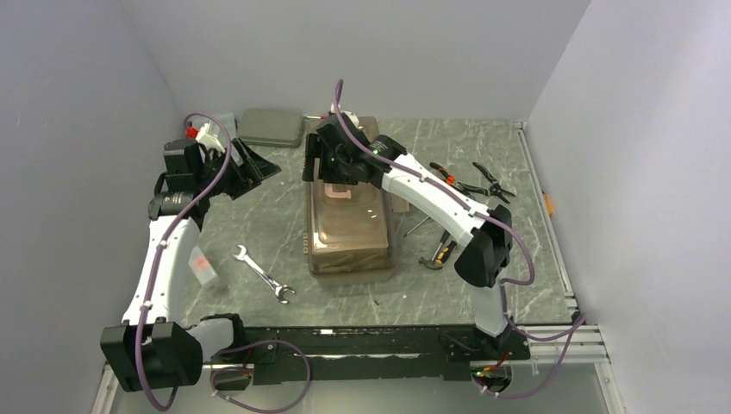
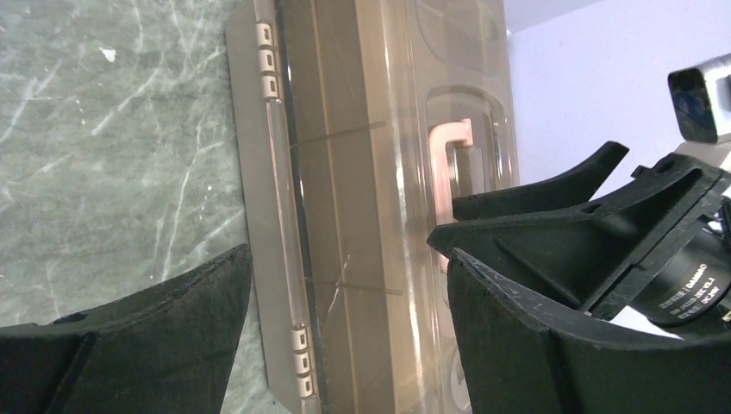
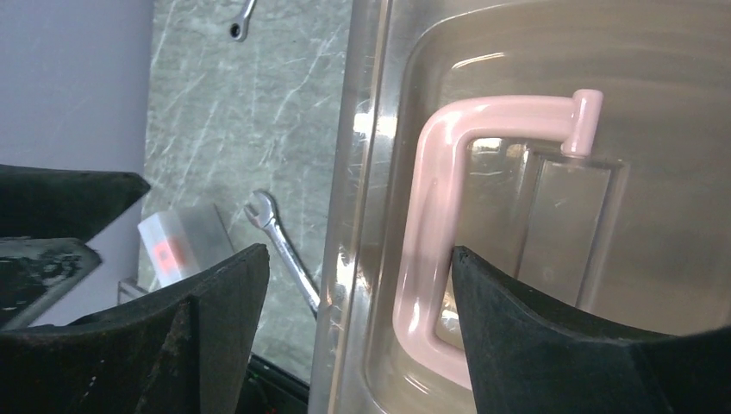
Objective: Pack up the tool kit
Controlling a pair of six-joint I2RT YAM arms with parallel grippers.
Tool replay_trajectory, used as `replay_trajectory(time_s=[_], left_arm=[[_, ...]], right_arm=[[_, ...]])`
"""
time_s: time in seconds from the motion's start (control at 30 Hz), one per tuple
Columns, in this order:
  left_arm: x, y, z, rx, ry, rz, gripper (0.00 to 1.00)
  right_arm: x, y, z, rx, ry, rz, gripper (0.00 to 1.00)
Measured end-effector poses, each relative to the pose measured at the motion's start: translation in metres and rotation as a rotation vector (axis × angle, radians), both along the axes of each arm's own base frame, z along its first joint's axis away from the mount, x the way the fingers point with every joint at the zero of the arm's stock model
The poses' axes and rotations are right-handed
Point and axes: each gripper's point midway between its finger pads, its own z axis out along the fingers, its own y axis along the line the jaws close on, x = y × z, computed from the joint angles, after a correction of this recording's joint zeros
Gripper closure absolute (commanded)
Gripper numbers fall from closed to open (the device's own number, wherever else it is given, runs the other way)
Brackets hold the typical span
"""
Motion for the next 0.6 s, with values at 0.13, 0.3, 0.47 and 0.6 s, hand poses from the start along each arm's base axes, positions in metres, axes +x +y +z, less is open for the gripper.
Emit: replay_trajectory(time_s=[0.13,0.3,0.47,0.6], left_arm=[[-0.002,-0.007,-0.009,-0.011,0.015,-0.023,0.16],[-0.001,-0.014,-0.017,-0.03,0.031,-0.049,0.16],[0.0,-0.019,-0.027,-0.059,0.049,-0.07,0.18],[0.001,-0.026,-0.041,-0.088,0.082,-0.093,0.2]], right_arm=[[-0.002,0.003,0.001,0.039,0.018,0.025,0.2],[-0.005,0.011,0.007,0.146,0.041,0.069,0.2],[-0.007,0.018,0.017,0.325,0.075,0.118,0.2],[-0.006,0.014,0.02,0.407,0.105,0.133,0.21]])
